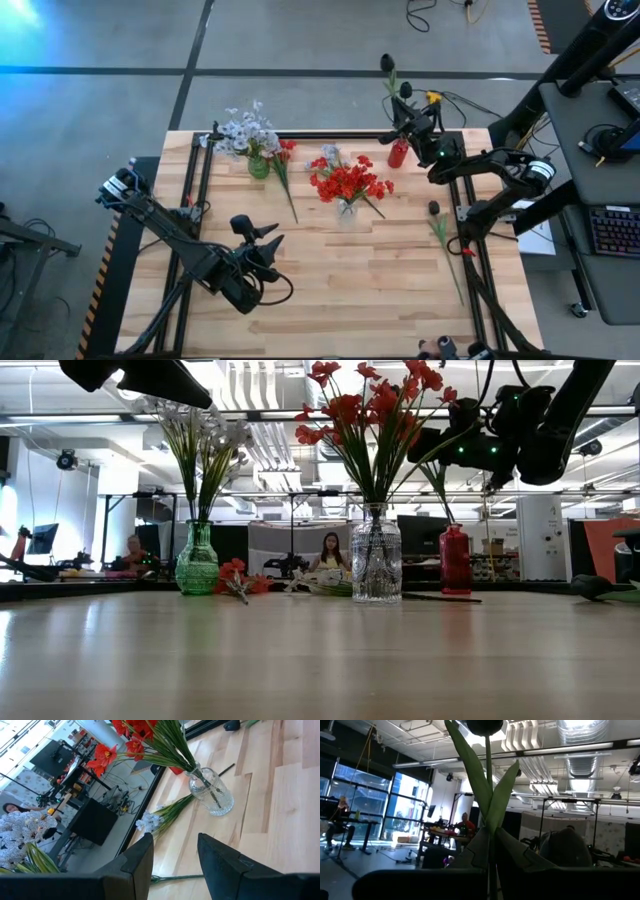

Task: Sort flowers into vase by color
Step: Put the left black flower into the red vase

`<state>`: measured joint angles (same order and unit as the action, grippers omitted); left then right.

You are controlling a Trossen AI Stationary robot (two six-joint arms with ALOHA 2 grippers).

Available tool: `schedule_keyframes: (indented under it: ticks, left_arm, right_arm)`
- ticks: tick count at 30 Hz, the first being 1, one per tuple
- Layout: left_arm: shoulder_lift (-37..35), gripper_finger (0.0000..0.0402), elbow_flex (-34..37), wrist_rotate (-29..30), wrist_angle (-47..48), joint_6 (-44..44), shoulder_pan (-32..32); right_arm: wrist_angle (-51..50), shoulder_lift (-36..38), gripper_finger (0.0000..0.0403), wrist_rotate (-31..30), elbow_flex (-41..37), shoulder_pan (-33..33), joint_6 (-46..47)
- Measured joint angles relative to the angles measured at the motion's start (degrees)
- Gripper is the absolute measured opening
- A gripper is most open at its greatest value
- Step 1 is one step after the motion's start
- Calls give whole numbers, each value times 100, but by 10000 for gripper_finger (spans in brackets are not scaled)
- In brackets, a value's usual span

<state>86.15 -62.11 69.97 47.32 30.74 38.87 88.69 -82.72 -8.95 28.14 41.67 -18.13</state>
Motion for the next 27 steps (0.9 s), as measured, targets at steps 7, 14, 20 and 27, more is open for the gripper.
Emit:
schedule_keyframes:
  ticks: [7, 14, 20, 27]
  left_arm:
    - [0, 136, 0, -1, -3, 0, 0]
    - [0, 136, 0, -2, -14, 0, -4]
    - [0, 136, 0, -2, -18, 0, -9]
    - [0, 136, 0, -2, -19, 0, -9]
  right_arm:
    - [-26, 0, 12, 9, -2, 0, -124]
    - [-96, 6, 12, -1, 0, 12, -38]
    - [-395, 9, 12, -4, 0, 37, -87]
    - [-312, 9, 12, -3, 70, 37, -93]
